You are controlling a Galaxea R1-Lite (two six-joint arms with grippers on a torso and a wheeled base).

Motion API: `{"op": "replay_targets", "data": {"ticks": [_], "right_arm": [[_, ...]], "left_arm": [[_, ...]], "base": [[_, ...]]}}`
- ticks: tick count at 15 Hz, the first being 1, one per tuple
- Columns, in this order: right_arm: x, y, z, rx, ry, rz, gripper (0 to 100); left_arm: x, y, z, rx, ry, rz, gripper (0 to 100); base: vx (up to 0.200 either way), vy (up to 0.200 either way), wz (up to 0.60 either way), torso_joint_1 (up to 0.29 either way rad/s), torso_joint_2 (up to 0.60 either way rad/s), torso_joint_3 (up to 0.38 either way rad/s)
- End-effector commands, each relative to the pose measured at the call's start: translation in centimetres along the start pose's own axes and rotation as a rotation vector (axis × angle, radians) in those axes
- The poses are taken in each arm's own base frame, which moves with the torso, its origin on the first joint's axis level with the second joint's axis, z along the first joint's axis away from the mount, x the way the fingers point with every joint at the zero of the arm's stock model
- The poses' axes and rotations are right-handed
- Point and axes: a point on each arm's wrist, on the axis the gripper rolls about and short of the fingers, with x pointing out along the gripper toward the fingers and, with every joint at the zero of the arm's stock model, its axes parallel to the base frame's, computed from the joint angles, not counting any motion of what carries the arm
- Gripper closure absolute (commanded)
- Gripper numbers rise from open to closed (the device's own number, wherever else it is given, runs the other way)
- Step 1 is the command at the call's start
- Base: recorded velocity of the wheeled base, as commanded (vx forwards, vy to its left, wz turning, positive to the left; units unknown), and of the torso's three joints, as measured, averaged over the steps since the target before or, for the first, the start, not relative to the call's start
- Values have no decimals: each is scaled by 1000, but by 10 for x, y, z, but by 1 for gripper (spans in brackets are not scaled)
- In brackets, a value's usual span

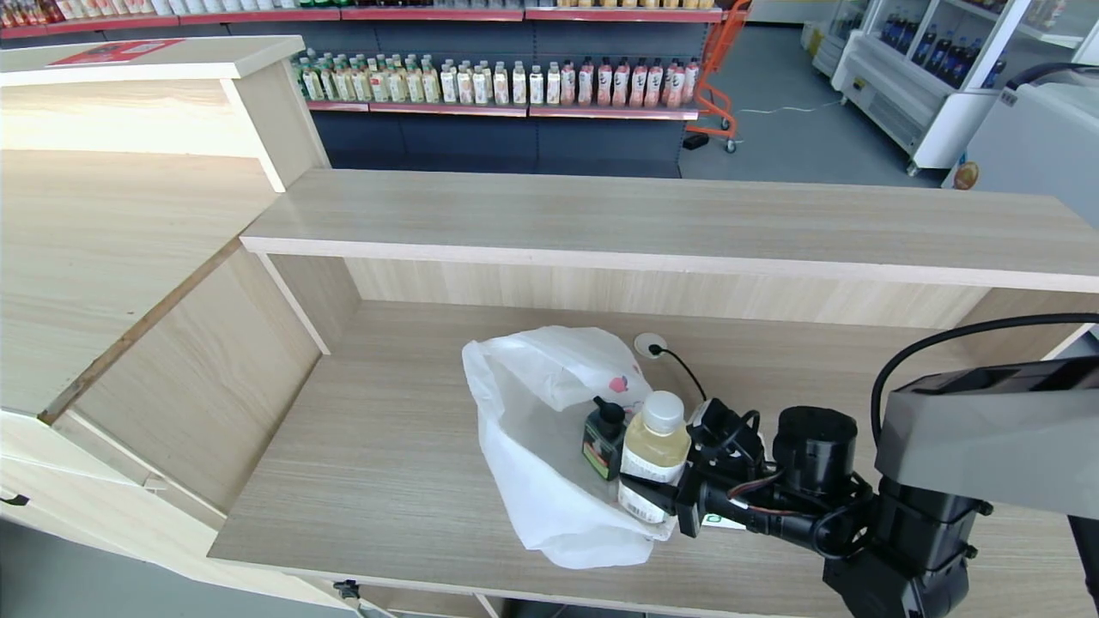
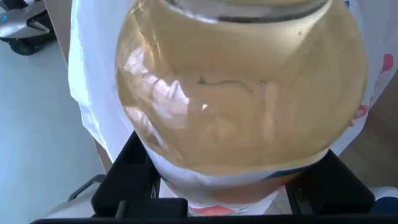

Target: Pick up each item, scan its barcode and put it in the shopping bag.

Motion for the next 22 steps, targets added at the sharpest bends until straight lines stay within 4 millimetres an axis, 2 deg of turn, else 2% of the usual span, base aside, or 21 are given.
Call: {"op": "replay_targets", "data": {"ticks": [1, 21, 22], "right_arm": [[6, -3, 1, -6, -18, 2, 100], [19, -16, -10, -2, -32, -1, 100], [20, -17, -11, -3, -34, -2, 0]], "left_arm": [[0, 0, 0, -1, 0, 0, 0], [0, 0, 0, -1, 0, 0, 0], [0, 0, 0, -1, 0, 0, 0]], "base": [[0, 0, 0, 0, 0, 0], [0, 0, 0, 0, 0, 0], [0, 0, 0, 0, 0, 0]]}}
